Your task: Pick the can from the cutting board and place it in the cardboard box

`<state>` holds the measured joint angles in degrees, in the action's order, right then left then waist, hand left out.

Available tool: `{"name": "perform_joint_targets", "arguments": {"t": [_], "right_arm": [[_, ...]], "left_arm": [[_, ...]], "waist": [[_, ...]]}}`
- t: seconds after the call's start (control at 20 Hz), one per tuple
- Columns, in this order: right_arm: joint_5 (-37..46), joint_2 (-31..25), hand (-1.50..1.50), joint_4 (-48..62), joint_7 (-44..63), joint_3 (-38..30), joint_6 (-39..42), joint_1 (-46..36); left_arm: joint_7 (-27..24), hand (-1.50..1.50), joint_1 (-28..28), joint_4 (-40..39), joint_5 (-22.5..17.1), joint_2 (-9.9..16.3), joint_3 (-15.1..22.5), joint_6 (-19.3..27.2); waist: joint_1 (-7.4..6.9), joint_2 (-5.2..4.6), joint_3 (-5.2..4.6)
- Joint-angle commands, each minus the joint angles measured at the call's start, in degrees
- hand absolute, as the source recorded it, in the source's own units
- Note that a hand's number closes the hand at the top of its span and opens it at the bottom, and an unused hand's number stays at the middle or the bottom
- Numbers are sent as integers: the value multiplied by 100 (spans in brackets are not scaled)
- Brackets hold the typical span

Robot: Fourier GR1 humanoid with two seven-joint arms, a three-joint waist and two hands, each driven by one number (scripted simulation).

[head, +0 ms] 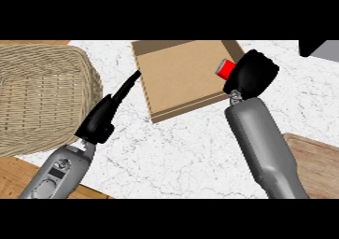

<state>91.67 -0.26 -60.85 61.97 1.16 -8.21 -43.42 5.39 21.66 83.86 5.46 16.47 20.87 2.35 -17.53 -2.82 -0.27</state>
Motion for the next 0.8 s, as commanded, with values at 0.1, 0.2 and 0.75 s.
{"name": "perform_joint_targets", "arguments": {"t": [0.1, 0.2, 0.75], "right_arm": [[393, 24, 150, 509, 1397, -126, 846, -1275], [543, 24, 150, 729, 1634, -234, 1015, -1520], [950, 23, 150, 1473, 2320, -863, 1652, -2772]], "left_arm": [[100, 0, -73, -291, 38, -1, -14, 24], [130, 0, -129, -289, 65, -29, 27, 48], [-51, 0, -320, -663, 77, 122, -224, 154]], "waist": [[13, 2, -57], [70, 16, -50], [447, 84, -30]]}}
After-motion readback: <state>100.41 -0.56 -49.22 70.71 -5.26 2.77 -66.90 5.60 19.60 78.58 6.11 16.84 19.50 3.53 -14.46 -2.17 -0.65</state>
